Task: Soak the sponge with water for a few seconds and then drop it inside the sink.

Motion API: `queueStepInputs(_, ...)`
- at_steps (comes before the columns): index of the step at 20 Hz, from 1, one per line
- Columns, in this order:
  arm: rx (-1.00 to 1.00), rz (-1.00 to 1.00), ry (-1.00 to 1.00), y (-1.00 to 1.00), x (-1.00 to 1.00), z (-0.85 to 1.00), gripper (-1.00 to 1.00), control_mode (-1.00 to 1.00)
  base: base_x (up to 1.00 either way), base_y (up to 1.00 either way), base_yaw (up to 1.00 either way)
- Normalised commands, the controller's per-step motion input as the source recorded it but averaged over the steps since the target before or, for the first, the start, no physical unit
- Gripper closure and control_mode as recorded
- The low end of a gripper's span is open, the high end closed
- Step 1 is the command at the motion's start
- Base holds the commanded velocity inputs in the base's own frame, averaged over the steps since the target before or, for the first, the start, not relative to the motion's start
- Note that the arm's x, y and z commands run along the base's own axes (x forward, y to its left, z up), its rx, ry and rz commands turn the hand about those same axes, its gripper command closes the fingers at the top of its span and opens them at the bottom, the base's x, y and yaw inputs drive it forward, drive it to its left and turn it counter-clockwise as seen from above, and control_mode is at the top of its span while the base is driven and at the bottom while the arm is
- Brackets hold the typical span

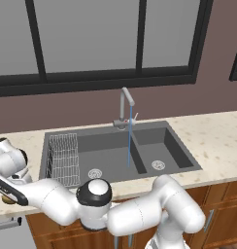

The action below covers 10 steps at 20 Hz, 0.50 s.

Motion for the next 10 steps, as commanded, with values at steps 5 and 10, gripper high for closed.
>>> queueStepInputs(5, 0.0, 0.0, 0.0, 0.0, 0.0, 0.0, 1.0, -1.0, 0.0, 0.0, 0.0)
queueStepInputs(10, 0.0, 0.0, 0.0, 0.0, 0.0, 0.0, 1.0, -1.0, 0.0, 0.0, 0.0)
